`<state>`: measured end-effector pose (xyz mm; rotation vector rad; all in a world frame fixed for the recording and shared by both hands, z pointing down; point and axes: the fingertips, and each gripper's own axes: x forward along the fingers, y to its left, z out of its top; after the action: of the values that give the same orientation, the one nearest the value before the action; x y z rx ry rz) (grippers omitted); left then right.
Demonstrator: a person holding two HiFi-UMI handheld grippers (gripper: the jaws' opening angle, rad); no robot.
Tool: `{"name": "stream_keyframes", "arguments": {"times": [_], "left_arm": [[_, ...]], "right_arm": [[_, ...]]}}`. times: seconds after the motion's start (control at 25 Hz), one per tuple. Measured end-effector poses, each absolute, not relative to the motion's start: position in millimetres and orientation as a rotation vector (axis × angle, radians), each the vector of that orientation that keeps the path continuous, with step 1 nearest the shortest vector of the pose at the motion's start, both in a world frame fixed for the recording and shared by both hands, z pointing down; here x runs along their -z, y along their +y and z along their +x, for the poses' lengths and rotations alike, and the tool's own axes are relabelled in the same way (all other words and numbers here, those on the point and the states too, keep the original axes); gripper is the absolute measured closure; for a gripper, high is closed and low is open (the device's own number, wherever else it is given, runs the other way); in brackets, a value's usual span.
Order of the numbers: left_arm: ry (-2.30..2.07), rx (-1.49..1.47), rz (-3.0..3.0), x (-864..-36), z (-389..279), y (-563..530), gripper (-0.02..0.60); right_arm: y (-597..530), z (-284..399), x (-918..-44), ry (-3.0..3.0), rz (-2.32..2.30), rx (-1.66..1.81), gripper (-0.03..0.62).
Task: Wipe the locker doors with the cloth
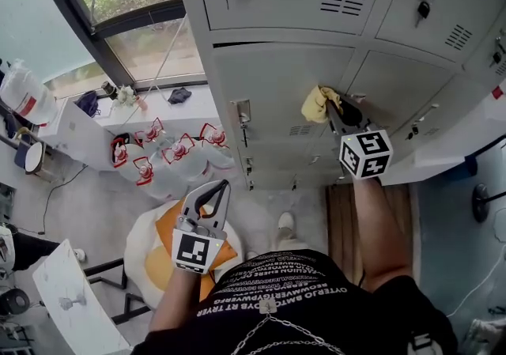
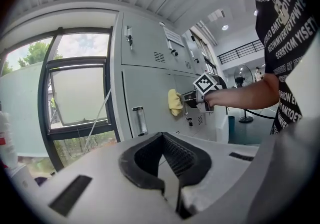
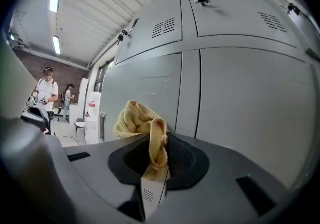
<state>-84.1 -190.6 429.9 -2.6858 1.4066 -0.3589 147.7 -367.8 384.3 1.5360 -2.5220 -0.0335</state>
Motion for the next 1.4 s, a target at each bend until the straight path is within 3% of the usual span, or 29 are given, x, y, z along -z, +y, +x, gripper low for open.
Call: {"name": "stream_keyframes", "arguments": {"times": [0.44,0.96,1.4], "left_arm": [[1.415,0.362,-2.694,-430.4,-85.8,-189.0,0.577],[1.481,0.378,-2.662,-434.4,-111.5,-178.6,0.577],[1.558,0.39,-2.645,-441.2,-132.4,-168.8,0.577]], "right_arm": [[-355.3,153.7,-385.6,-2.536,1.541,0.025,0.537],[-332.3,31.3,-426.2,-2.677,1.169,0.036,0.537],[-351.0,-6.5,-449.7,-2.623,1.117,0.043,0.537]]}}
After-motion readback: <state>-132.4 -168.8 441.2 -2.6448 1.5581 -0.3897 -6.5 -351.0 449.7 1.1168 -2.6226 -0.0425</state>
